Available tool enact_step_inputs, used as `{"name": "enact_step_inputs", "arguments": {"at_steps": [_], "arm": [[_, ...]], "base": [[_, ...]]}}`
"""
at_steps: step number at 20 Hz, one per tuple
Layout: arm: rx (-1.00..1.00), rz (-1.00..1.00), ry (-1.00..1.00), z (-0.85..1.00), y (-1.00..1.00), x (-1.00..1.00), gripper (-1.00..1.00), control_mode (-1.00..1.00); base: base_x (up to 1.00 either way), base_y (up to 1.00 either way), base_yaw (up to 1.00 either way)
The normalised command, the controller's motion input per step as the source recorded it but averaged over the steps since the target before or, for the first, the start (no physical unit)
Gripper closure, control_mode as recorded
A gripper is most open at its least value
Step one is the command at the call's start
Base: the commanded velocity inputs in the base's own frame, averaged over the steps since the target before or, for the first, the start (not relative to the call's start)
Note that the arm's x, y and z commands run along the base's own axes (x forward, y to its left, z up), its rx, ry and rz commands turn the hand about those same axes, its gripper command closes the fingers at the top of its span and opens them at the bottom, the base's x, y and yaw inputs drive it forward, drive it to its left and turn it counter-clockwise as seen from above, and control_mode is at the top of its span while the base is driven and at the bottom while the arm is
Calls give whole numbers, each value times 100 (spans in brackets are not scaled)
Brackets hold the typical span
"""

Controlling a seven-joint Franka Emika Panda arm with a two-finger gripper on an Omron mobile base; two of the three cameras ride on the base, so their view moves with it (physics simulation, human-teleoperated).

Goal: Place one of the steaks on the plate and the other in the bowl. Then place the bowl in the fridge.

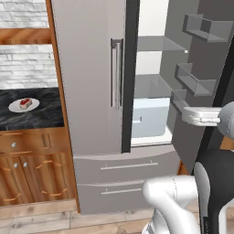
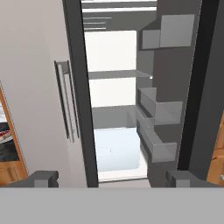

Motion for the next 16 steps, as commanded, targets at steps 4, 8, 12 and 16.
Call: {"name": "enact_step_inputs", "arguments": {"at_steps": [4, 8, 12, 16], "arm": [[0, 1, -1, 9, 0, -5, -100, -100], [0, 16, -4, 0, 6, 0, -100, -100], [0, 10, -1, 0, 23, -4, -100, -100], [0, 4, 0, 0, 20, -2, -100, 100]], "base": [[0, 0, 0], [0, 0, 0], [0, 0, 0], [-16, 50, 3]]}}
